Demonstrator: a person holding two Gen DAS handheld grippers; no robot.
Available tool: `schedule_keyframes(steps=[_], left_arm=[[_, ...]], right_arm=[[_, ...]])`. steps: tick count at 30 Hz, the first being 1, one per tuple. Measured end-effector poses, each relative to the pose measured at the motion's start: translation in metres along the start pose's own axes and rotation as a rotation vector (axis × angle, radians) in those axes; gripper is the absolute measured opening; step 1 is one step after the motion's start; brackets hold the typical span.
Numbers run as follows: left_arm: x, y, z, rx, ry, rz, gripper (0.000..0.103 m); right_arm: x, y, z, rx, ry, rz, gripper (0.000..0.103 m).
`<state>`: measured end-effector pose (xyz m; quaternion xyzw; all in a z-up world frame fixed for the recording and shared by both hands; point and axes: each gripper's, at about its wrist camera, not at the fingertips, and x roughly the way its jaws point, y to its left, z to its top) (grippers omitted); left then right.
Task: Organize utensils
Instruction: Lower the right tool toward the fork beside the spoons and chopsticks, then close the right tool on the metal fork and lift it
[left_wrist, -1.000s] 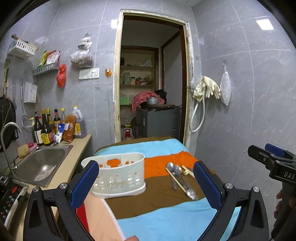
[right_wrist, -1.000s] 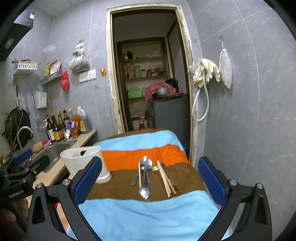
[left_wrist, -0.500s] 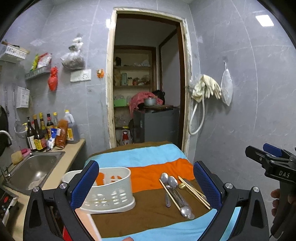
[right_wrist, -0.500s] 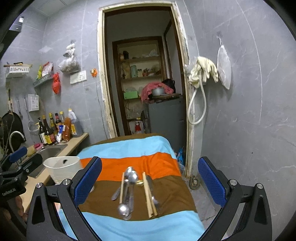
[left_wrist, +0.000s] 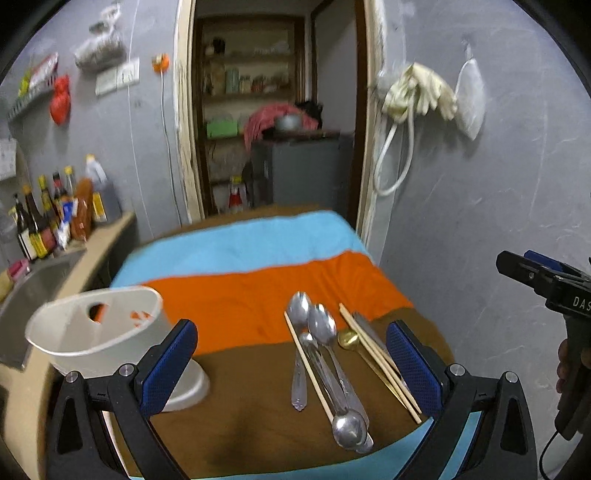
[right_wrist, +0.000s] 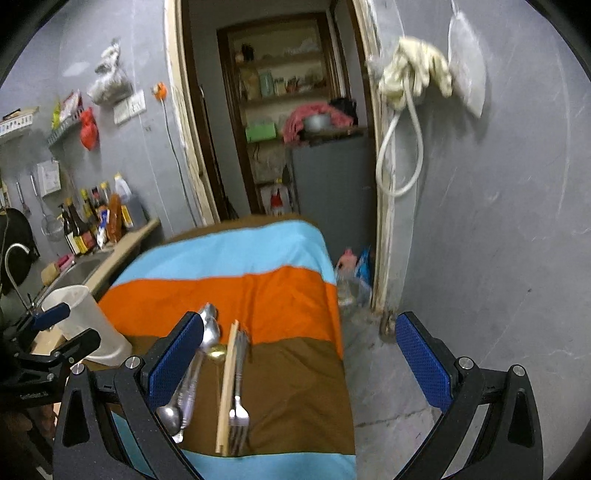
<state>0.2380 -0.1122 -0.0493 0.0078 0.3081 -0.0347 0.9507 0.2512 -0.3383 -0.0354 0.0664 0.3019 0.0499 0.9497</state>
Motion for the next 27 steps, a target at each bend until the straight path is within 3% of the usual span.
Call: schedule_keyframes(steps=[4,6,8,11,13,19,23,27], left_arm=[[0.029,-0.001,0.000,-0.049,0.081,0.027,0.102],[0.042,0.000,-0.001,-0.075,0.116,0.039,0.100],[0.055,0.002,-0.003,-0.094,0.150,0.047,0.095],[0.073,0.005,-0.007,-0.119,0.204,0.049,0.085],[0.082,0.006,-0.008,-0.133,0.237,0.041,0.076],[0.112,0.015,-0.013,-0.189,0.329,0.007,0.050],[0.126,0.019,-0.013,-0.232,0.356,0.006,0.043],[0.138,0.024,-0.016,-0.261,0.381,0.002,0.036]], right_arm=[[0.043,-0.009,-0.006,0.065,0.093,0.089,0.101],[0.061,-0.007,-0.012,0.081,0.136,0.124,0.092],[0.080,-0.002,-0.020,0.077,0.176,0.148,0.072],[0.109,0.007,-0.033,0.065,0.251,0.187,0.056],[0.128,0.015,-0.043,0.057,0.298,0.214,0.054],[0.155,0.030,-0.066,0.054,0.379,0.283,0.036],[0.164,0.034,-0.072,0.051,0.413,0.314,0.027],[0.172,0.037,-0.073,0.037,0.435,0.333,0.024]])
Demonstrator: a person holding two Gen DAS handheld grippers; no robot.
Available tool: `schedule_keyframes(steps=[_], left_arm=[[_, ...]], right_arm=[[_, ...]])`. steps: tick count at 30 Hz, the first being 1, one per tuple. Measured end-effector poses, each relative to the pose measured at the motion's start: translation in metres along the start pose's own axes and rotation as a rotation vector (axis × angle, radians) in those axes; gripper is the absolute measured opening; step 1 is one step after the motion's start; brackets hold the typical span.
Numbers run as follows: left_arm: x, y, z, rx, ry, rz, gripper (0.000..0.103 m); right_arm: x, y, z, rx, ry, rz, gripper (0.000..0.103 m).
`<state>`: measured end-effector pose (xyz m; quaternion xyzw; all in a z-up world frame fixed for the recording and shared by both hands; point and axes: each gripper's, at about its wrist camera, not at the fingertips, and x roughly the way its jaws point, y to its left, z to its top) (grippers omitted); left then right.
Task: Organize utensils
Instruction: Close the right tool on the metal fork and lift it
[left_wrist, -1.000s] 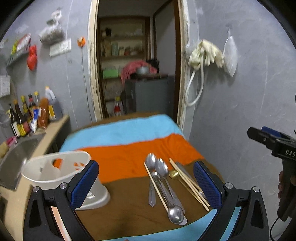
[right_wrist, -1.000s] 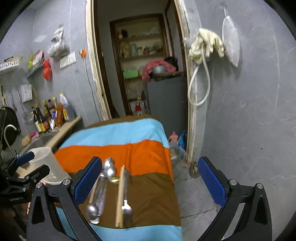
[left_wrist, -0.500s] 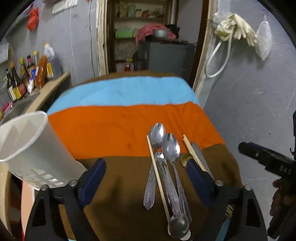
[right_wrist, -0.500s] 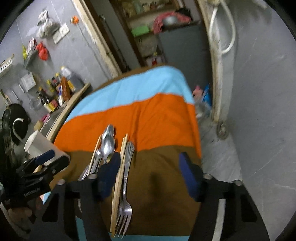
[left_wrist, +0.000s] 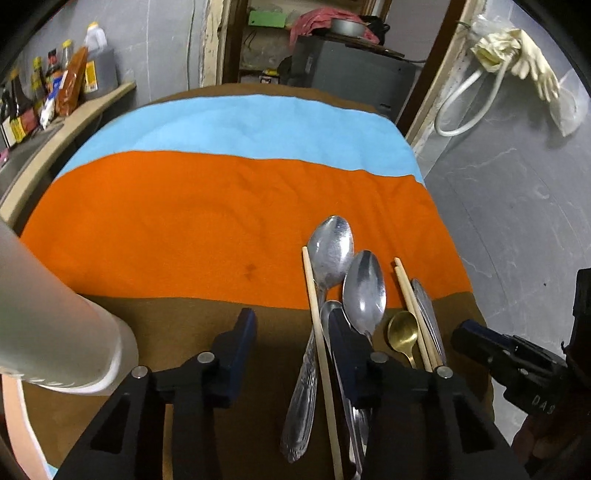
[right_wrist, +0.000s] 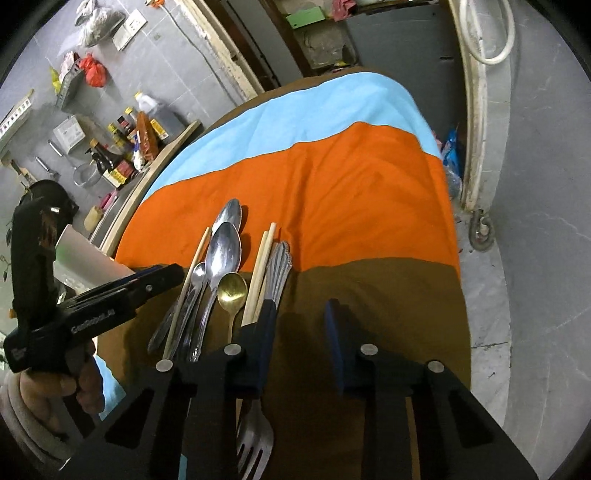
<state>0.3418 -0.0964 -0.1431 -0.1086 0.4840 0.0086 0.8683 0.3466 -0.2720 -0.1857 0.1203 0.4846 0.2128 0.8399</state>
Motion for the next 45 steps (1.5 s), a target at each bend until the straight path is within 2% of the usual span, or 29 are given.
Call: schedule_keyframes(steps=[4,12,20,22,33,37,42,45], left_arm=[[0.006,0.002,-0.002,-0.004,0.017,-0.007,0.029],[0.015,0.004,0.006,-0.027,0.030,-0.048,0.026],[0.024,0.019,0.015,-0.142,0.061,-0.141,0.018],[0.030,0.023,0.017,-0.167,0.086,-0.134,0.009],[0.043,0.025,0.034,-0.185,0.155,-0.152,0.009],[0.039,0.025,0.033,-0.164,0.147,-0.140,0.006],[0.023,0.022,0.026,-0.152,0.113,-0.153,0.005],[0.010,0.017,0.024,-0.133,0.085,-0.172,0.005]], right_arm=[[0.007,0.003,0.005,-0.018,0.013,0.021,0.024],[0.021,0.008,0.015,-0.056,0.051,0.054,0.018],[0.029,0.002,0.022,-0.004,0.069,0.108,0.014],[0.031,-0.002,0.021,0.013,0.074,0.127,0.014],[0.043,-0.018,0.023,0.127,0.134,0.210,0.012],[0.045,-0.009,0.020,0.092,0.137,0.184,0.011],[0.037,0.000,0.022,0.089,0.126,0.175,0.003],[0.026,0.008,0.022,0.059,0.107,0.170,0.002]])
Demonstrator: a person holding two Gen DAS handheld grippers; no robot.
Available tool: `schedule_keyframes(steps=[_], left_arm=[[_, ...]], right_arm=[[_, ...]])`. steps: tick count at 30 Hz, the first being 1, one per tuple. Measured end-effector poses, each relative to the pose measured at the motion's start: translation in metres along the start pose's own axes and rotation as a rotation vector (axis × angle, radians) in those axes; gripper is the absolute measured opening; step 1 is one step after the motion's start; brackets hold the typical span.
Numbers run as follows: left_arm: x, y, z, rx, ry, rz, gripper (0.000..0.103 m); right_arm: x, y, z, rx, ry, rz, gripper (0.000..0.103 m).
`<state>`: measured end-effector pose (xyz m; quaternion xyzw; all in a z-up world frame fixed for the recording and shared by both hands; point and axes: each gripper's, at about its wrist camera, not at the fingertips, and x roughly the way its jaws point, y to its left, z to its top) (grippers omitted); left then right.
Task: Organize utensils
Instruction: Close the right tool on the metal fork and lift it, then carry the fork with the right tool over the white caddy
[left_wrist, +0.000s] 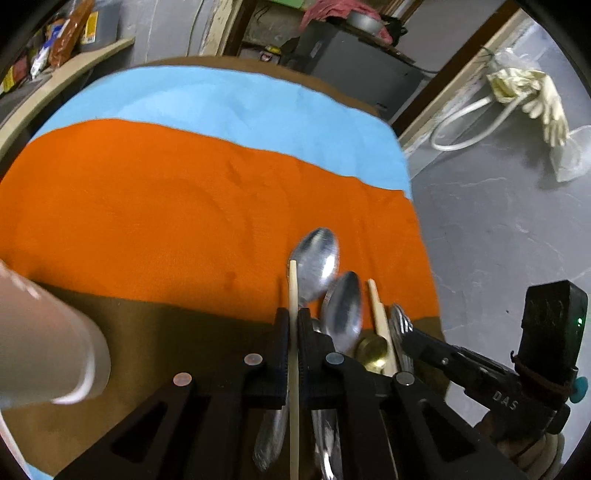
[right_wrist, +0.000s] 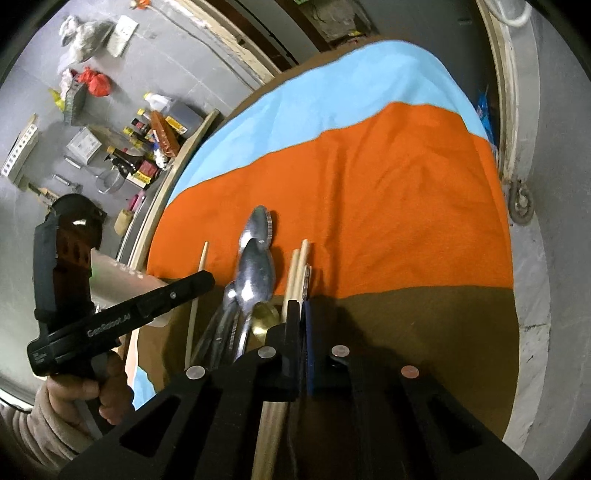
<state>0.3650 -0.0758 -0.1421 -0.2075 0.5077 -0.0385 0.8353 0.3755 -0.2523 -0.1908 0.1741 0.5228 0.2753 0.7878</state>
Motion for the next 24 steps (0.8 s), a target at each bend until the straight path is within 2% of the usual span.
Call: schedule_keyframes(steps=[6,15,19,24], left_arm=[[-0.031,-0.003,-0.011,0.035,-0.055,-0.054,0.005],[-0.088,-0.003,-0.034,0.125,-0.151,-0.169,0.005],[-0.106,-0.003,-0.044,0.165,-0.146,-0.203,0.005],[-0.122,0.000,-0.051,0.190,-0.150,-0.227,0.005]], right_arm=[[-0.027,0.026,-0.006,-0.045,-0.066,-0.085,0.002],[-0.099,0.067,-0.035,-0.109,-0.309,-0.269,0.002],[-0.117,0.090,-0.046,-0.131,-0.388,-0.341,0.002],[-0.139,0.103,-0.056,-0.109,-0.452,-0.362,0.002]])
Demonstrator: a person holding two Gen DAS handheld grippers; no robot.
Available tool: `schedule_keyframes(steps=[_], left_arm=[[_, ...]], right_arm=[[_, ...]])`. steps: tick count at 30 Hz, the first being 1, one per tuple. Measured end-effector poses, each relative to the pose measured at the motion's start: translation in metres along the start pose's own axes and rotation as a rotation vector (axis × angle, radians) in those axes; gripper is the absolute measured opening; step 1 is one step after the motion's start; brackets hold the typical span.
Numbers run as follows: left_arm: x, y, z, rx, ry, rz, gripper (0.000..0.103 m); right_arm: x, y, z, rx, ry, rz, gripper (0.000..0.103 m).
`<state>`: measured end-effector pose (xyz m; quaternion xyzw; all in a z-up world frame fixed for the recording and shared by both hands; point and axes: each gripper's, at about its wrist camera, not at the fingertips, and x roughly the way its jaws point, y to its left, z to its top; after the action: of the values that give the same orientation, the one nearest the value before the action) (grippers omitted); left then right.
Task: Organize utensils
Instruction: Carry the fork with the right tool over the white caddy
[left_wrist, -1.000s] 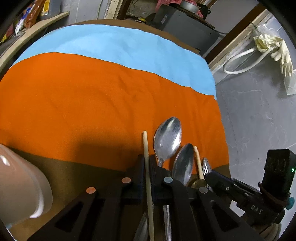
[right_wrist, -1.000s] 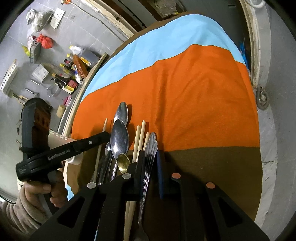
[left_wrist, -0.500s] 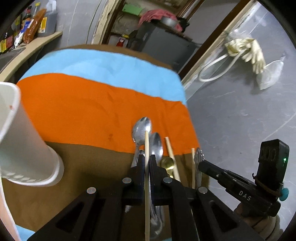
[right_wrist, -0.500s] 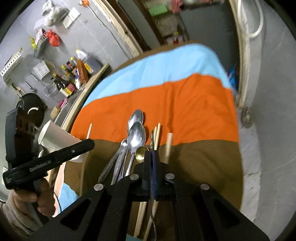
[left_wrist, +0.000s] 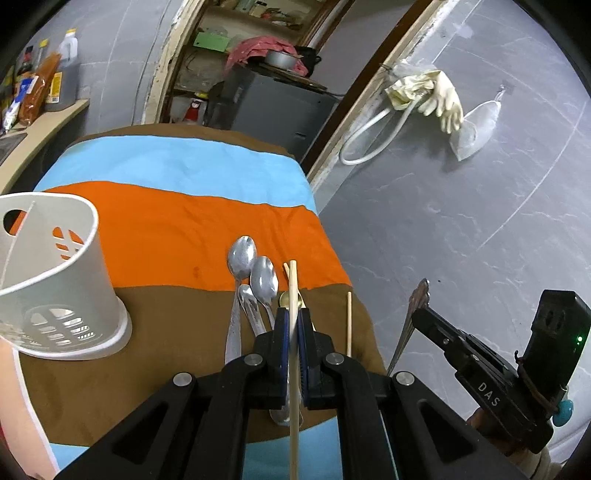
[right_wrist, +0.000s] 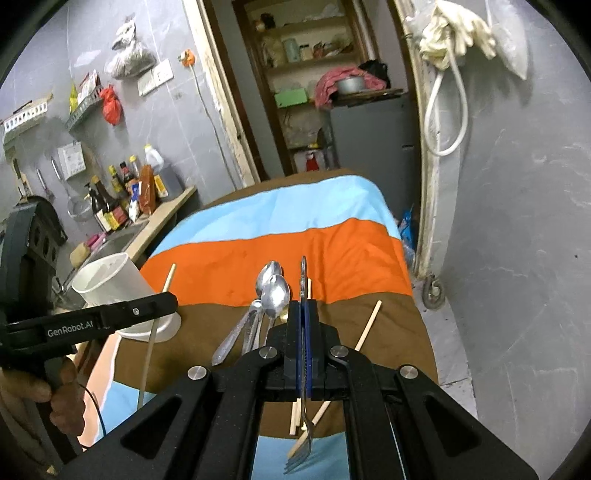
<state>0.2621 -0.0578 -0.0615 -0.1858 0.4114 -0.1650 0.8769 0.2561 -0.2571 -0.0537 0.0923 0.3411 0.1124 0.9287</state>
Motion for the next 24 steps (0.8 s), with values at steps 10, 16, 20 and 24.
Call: schedule_keyframes(steps=[10,16,20,24], left_arm=[[-0.045,0.006,0.005,-0.006,-0.106,-0.009,0.005],[-0.079,0.015,0.013,-0.035,-0.189,-0.001,0.005],[-0.107,0.024,0.027,-0.058,-0.276,0.016,0.005],[-0.133,0.043,0.046,-0.065,-0.369,0.061,0.005]], right_arm=[[-0.035,0.026,0.009,-0.054,-0.100,0.001,0.002],[-0.057,0.055,0.021,-0.109,-0.158,0.021,0.002],[-0.065,0.071,0.035,-0.144,-0.199,0.056,0.002],[-0.069,0.092,0.057,-0.165,-0.239,0.122,0.002]])
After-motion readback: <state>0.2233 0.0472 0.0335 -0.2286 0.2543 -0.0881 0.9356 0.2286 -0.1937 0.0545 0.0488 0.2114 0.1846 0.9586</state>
